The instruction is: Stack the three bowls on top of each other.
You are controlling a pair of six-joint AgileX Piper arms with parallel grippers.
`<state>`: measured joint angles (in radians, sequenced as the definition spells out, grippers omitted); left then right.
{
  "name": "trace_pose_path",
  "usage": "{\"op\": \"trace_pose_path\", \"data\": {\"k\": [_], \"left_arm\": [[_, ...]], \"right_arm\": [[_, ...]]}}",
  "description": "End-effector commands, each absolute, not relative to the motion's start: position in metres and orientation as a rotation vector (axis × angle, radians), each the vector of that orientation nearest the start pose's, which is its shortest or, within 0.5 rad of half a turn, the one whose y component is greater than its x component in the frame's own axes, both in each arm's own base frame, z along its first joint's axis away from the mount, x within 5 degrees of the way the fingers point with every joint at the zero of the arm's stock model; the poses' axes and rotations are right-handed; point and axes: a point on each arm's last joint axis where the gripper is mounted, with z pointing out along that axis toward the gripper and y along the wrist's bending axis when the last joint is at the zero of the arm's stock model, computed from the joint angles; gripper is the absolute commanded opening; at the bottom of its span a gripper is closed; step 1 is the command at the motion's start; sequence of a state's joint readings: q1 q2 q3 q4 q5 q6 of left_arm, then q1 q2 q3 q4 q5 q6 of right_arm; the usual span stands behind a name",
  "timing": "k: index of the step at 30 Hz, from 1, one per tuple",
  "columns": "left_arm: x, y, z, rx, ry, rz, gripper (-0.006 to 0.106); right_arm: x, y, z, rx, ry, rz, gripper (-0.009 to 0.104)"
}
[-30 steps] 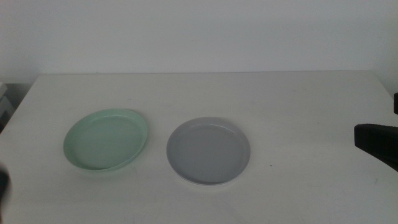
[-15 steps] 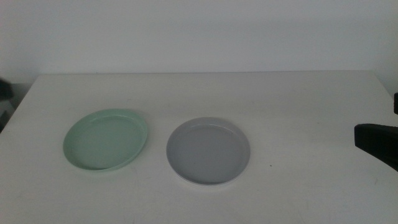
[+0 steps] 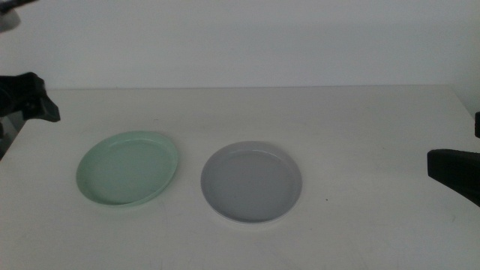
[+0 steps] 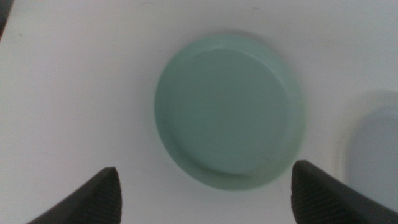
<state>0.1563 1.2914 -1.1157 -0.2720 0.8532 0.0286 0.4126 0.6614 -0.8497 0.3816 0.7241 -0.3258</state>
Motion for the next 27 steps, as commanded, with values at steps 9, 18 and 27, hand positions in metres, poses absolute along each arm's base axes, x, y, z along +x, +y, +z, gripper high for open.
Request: {"op": "trace_pose_path", "data": {"k": [9, 18, 27], "left_arm": [[0.315, 0.036, 0.292, -0.243, 2.505, -0.173, 0.104], [0.355, 0.042, 0.222, -0.254, 2.631, -0.187, 0.099], [0.368, 0.042, 0.194, -0.265, 2.644, -0.219, 0.066]], "right_arm": [[0.099, 0.067, 0.393, -0.567, 1.834, 0.491, 0.064], [0.099, 0.067, 0.393, -0.567, 1.834, 0.491, 0.064], [0.099, 0.067, 0.393, -0.567, 1.835, 0.492, 0.064]]}}
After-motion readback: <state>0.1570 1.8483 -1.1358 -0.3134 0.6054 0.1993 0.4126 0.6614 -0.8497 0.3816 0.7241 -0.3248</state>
